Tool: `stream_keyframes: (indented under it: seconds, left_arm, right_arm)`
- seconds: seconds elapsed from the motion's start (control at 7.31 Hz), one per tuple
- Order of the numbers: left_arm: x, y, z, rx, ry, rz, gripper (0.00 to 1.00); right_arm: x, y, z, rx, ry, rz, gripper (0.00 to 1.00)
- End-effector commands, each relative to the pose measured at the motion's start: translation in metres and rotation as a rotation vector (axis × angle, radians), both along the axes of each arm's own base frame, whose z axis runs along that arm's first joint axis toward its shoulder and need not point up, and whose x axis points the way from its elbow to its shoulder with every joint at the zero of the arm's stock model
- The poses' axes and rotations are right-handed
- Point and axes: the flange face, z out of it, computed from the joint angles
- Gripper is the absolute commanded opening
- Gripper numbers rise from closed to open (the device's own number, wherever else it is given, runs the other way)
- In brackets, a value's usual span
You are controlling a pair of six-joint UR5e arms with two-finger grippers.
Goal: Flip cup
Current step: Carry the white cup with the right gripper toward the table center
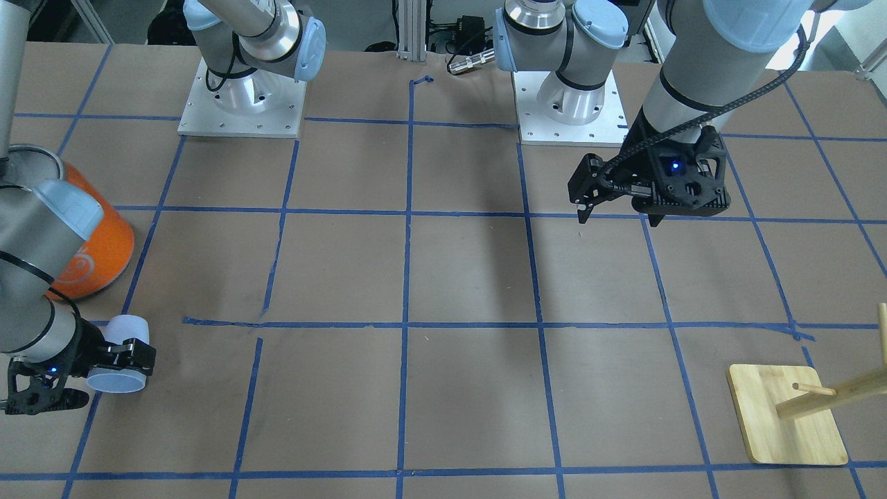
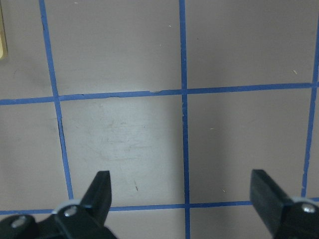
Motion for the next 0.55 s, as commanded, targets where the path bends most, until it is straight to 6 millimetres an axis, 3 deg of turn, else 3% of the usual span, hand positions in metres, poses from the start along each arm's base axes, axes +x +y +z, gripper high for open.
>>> stream_keyframes:
  seconds: [0.0, 0.14, 0.41]
  left_arm:
    - [0.001, 0.0, 0.001, -0.001, 0.0, 0.001, 1.0]
    - [0.001, 0.0, 0.001, -0.003, -0.002, 0.001, 1.0]
    - [0.001, -0.001, 0.003, -0.006, -0.002, 0.001, 1.0]
  right_arm:
    - [0.082, 0.001, 0.06, -0.093, 0.027, 0.168, 0.0]
    - [0.156, 0.004, 0.063, -0.121, 0.014, 0.296, 0.0]
    - [0.272, 0.024, 0.062, -0.151, 0.005, 0.494, 0.0]
